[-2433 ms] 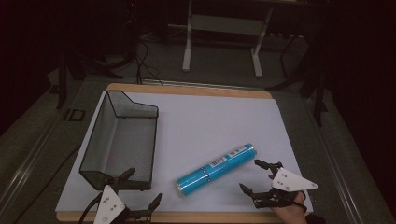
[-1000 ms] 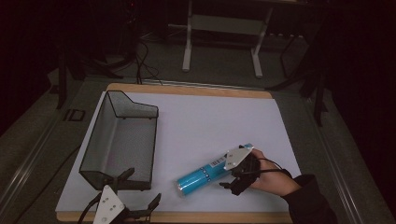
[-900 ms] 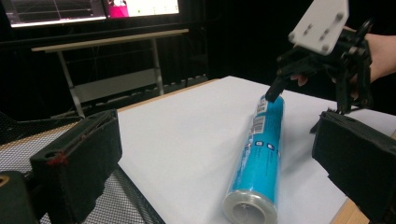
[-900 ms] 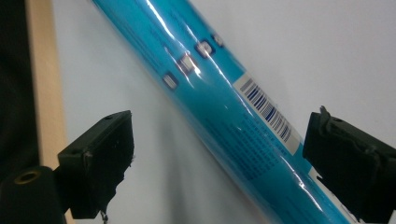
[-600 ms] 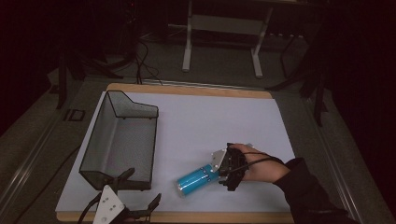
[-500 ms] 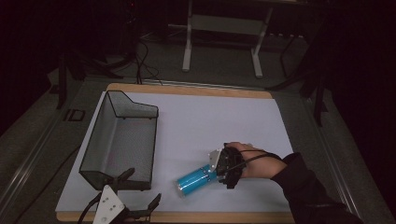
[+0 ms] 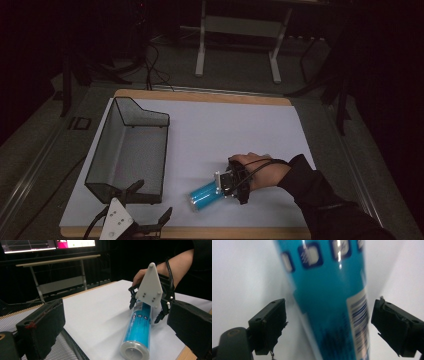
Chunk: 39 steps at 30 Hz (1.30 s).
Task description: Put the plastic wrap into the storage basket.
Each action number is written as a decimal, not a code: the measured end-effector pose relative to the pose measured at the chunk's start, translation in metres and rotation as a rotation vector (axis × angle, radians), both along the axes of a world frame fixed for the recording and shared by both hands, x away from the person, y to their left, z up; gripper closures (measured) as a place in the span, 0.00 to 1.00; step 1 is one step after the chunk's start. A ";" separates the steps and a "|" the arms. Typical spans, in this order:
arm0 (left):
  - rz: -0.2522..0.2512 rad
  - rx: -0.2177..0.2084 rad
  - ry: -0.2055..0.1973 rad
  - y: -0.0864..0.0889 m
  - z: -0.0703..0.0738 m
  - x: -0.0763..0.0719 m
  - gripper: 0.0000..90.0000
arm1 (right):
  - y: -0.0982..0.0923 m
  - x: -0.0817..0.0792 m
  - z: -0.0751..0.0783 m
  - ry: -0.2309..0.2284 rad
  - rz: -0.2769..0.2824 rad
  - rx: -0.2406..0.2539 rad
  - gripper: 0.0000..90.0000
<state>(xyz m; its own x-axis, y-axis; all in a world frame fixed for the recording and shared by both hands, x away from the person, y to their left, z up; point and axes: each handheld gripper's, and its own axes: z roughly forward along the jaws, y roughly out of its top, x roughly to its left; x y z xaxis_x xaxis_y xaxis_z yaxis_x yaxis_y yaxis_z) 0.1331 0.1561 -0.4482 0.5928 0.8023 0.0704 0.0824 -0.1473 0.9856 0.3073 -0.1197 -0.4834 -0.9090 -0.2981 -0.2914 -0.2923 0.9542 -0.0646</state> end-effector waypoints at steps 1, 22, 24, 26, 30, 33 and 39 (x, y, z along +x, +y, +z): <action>0.000 0.000 0.000 0.000 0.000 0.000 0.02 | 0.000 0.000 -0.001 -0.007 0.017 -0.005 0.15; 0.003 0.002 0.002 -0.001 -0.001 0.000 0.02 | 0.015 0.001 -0.021 -0.024 0.181 -0.164 0.27; 0.004 0.002 0.003 -0.001 -0.001 0.000 0.02 | 0.016 0.003 -0.021 -0.010 0.175 -0.171 0.27; 0.004 0.003 0.003 -0.001 -0.001 0.000 0.02 | 0.018 0.004 -0.021 0.002 0.173 -0.181 0.28; 0.010 0.012 -0.001 -0.001 -0.001 0.000 0.02 | 0.021 -0.001 -0.020 -0.042 0.155 -0.199 0.35; 0.012 0.016 0.001 -0.001 -0.001 0.000 0.02 | 0.020 -0.002 -0.020 -0.050 0.121 -0.193 0.35; 0.012 0.019 -0.003 -0.001 -0.001 -0.001 0.02 | 0.016 0.001 -0.011 -0.025 0.064 -0.154 0.35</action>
<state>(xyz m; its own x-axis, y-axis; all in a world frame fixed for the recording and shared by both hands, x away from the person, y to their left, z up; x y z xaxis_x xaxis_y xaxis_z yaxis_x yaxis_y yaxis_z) 0.1322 0.1552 -0.4490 0.5826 0.8080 0.0872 0.0817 -0.1650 0.9829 0.3078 -0.1037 -0.4942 -0.8800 -0.3978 -0.2597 -0.3483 0.9120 -0.2166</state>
